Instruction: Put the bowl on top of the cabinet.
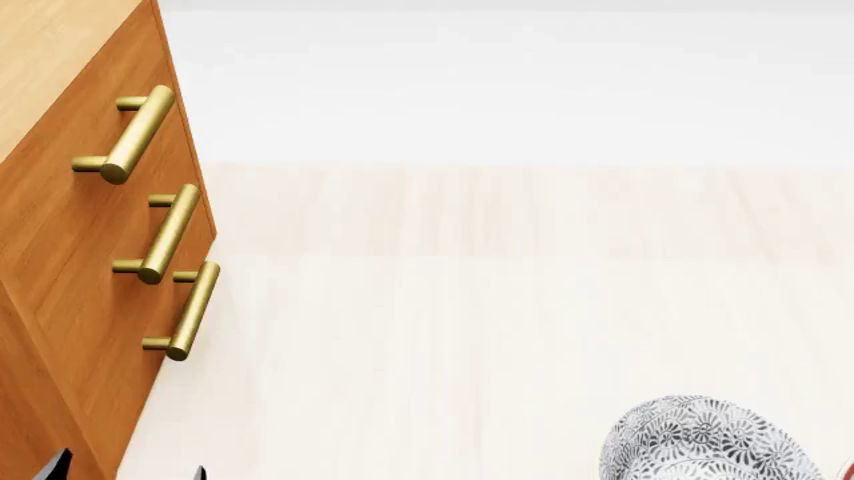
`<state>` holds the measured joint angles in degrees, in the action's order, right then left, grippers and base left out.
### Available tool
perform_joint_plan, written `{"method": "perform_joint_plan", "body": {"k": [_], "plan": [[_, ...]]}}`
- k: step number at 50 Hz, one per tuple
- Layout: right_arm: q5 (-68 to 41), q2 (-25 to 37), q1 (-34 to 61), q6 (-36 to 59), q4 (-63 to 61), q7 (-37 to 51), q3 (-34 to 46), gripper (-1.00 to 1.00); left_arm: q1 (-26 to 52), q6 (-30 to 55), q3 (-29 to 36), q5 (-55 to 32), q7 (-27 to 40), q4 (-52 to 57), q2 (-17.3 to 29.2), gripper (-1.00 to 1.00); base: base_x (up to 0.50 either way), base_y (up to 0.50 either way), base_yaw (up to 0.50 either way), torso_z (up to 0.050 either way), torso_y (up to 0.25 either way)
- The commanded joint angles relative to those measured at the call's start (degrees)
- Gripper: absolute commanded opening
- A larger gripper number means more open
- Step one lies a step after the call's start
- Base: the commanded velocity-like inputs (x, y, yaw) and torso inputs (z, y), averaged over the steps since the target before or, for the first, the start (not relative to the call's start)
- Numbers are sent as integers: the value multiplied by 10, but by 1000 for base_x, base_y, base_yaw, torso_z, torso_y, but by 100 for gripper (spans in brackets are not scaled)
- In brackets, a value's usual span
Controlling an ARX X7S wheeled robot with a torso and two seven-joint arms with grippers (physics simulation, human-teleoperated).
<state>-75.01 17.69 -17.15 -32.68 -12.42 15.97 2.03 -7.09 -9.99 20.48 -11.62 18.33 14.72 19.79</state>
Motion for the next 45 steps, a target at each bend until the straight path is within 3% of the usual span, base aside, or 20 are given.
{"method": "perform_joint_plan", "body": {"k": [1,45], "plan": [[23,10,18,18,22,57,4,100,0,0,2,-1,1,0,1,100,0,0,0,0,0],[-62,41,85,105,96,25,33,100,4,-5,9,-2,6,-3,5,100,0,0,0,0,0]]}}
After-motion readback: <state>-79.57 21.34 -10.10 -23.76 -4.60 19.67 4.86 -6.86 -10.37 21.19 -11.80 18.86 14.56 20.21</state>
